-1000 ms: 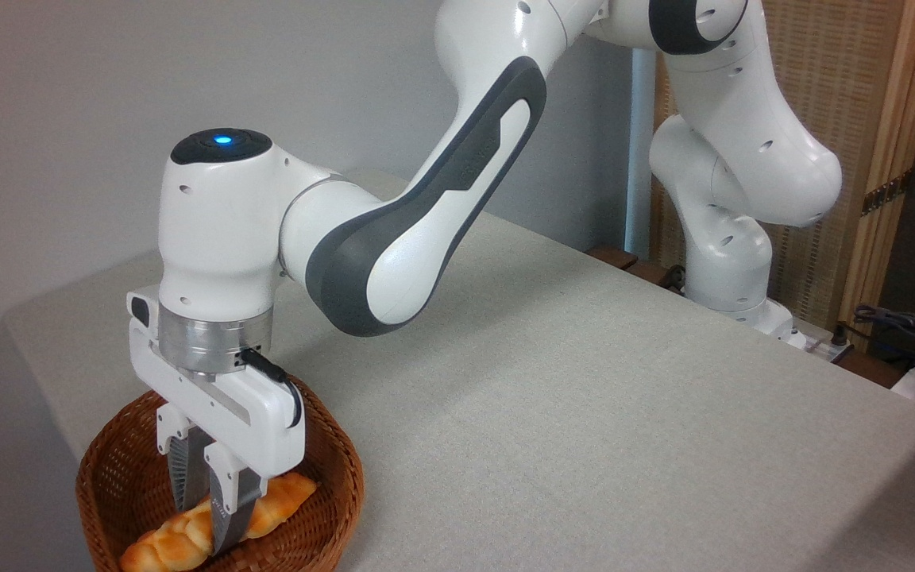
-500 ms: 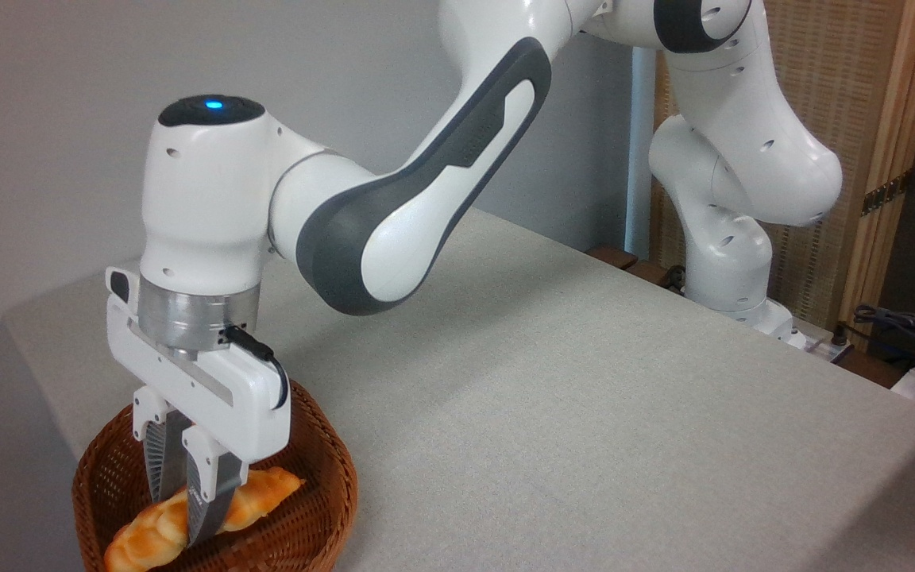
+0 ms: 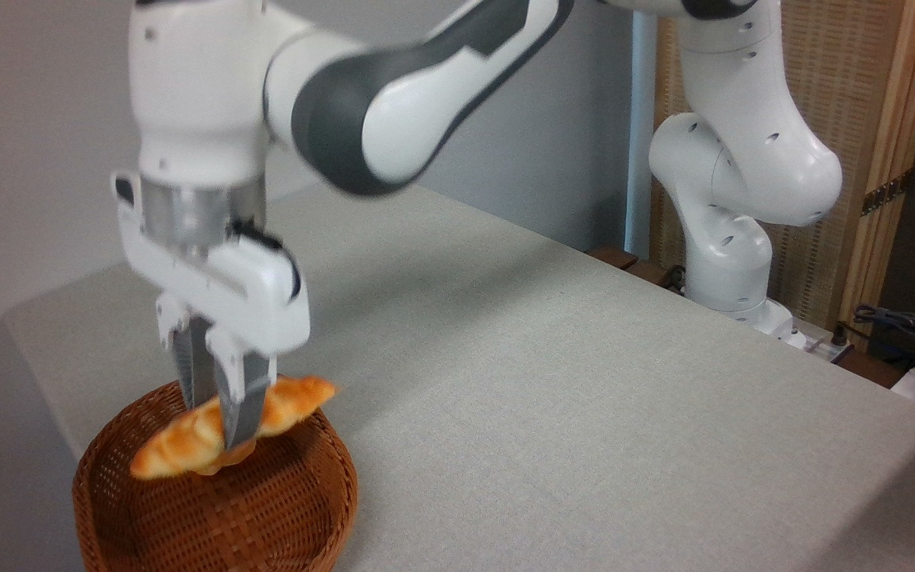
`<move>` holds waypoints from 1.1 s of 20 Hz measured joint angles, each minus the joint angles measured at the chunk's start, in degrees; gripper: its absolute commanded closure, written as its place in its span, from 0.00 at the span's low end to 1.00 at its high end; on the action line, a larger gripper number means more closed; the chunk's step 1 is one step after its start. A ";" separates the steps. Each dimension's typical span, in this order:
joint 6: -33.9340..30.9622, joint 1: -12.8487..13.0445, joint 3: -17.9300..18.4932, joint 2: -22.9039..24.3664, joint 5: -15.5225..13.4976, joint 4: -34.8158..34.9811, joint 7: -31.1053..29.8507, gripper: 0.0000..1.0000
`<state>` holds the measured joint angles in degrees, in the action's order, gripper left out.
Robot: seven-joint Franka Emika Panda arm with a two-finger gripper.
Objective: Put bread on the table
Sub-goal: 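Lift the braided roll out of the basket and carry it over the table, then lower the braided roll onto the table and open the gripper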
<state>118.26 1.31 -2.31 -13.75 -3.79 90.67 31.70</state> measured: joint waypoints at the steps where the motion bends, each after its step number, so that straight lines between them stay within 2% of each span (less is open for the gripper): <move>1: -1.95 0.00 0.04 1.86 0.00 0.00 0.03 0.61; 4: -7.59 0.00 0.07 5.76 0.00 0.08 3.63 0.60; 7: -16.00 0.00 0.13 8.13 0.00 0.50 9.38 0.56; 8: -18.94 0.01 0.13 8.94 0.00 1.05 10.47 0.52; 10: -22.31 0.38 0.07 10.80 0.00 3.66 11.24 0.38; 11: -22.79 0.92 0.01 11.87 0.00 5.73 11.25 0.37; 13: -22.79 2.79 -0.11 13.99 0.00 10.54 11.23 0.30; 16: -21.82 6.04 -0.18 15.24 0.00 15.58 9.79 0.28; 19: -14.62 9.78 -0.22 15.19 0.00 21.55 5.27 0.11; 20: -12.20 10.82 -0.23 15.13 0.00 23.56 3.99 0.00; 22: -10.25 11.83 -0.23 15.11 0.00 25.65 3.02 0.00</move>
<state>108.01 13.14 -2.54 1.36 -3.78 116.32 34.72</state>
